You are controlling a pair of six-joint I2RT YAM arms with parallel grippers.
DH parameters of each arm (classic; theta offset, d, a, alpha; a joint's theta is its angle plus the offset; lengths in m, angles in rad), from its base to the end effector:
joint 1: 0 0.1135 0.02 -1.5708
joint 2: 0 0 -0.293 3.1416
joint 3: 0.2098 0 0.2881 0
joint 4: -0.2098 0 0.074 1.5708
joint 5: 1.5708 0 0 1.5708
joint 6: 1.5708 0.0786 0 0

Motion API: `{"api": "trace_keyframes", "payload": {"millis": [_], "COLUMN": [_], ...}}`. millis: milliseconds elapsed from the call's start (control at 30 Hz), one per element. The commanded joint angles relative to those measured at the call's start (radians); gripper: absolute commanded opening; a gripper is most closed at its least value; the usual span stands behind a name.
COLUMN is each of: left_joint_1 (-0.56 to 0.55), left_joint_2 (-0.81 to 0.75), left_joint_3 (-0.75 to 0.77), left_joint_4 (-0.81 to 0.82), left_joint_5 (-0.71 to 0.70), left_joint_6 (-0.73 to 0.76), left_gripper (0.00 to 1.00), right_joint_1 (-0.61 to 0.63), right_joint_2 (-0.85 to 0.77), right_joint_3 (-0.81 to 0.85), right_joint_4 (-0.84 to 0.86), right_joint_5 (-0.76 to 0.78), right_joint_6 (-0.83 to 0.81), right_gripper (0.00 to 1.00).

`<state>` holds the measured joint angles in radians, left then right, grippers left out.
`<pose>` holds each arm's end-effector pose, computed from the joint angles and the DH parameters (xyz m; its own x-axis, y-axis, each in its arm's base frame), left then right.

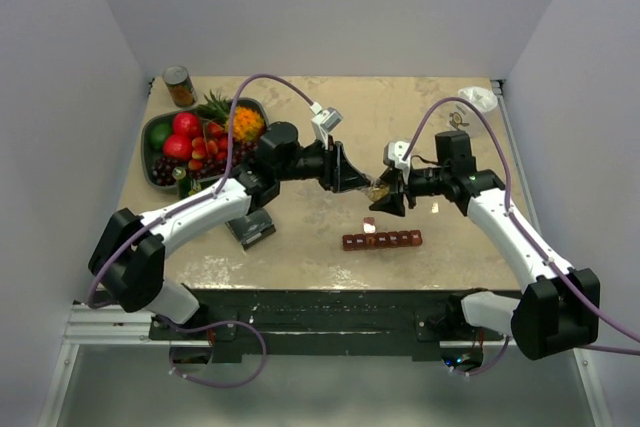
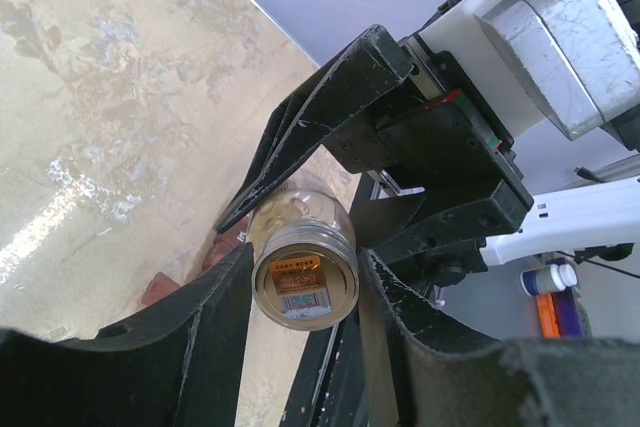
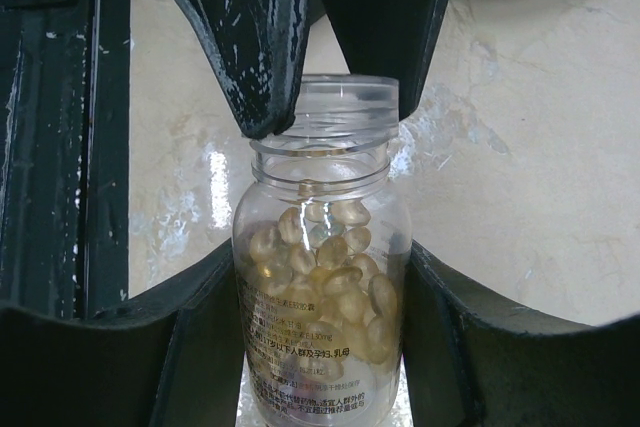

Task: Sort the pills into containers

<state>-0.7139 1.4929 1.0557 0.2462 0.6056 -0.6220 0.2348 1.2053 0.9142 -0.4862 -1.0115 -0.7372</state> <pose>0.2836 -0.3049 0.3143 -0.6764 -0.0478 -0.7350 0.6972 0.2800 -0.6599 0.2616 0.1311 0.2826 -0.0270 -0.3732 -0.9274 -0.9850 0.1683 -0.0390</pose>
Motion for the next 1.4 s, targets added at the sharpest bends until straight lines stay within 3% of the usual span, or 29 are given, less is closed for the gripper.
{"api": "trace_keyframes", "payload": {"millis": [0, 533, 700, 900, 1000, 1100, 1133, 1233, 1367], "left_joint_1": [-0.009, -0.033, -0.041, -0.039, -0.039, -0.038, -0.036, -0.030, -0.013], "left_joint_2": [0.023, 0.096, 0.159, 0.159, 0.148, 0.145, 0.144, 0.130, 0.098], "left_joint_3": [0.044, 0.168, 0.222, 0.188, 0.184, 0.202, 0.208, 0.216, 0.195], "left_joint_4": [0.032, -0.216, -0.300, -0.265, -0.288, -0.364, -0.384, -0.424, -0.441], "left_joint_5": [0.068, 0.016, 0.094, 0.181, 0.204, 0.192, 0.178, 0.132, 0.086], "left_joint_6": [-0.028, 0.093, 0.137, 0.174, 0.249, 0.355, 0.385, 0.413, 0.423], "left_gripper": [0.07, 0.06, 0.06, 0.09, 0.18, 0.36, 0.46, 0.57, 0.66], "right_joint_1": [0.011, 0.047, 0.049, 0.046, 0.046, 0.047, 0.046, 0.046, 0.046], "right_joint_2": [-0.007, 0.007, 0.004, 0.002, 0.011, 0.016, 0.017, 0.020, 0.020], "right_joint_3": [0.046, 0.071, 0.072, 0.083, 0.087, 0.086, 0.083, 0.081, 0.081], "right_joint_4": [0.008, 0.017, 0.000, -0.009, -0.015, -0.011, -0.009, -0.006, -0.008], "right_joint_5": [0.008, 0.096, 0.065, -0.071, -0.134, -0.196, -0.205, -0.203, -0.197], "right_joint_6": [-0.004, 0.051, 0.036, 0.061, 0.077, 0.091, 0.094, 0.094, 0.091], "right_gripper": [0.14, 0.11, 0.11, 0.11, 0.11, 0.11, 0.11, 0.11, 0.11]}}
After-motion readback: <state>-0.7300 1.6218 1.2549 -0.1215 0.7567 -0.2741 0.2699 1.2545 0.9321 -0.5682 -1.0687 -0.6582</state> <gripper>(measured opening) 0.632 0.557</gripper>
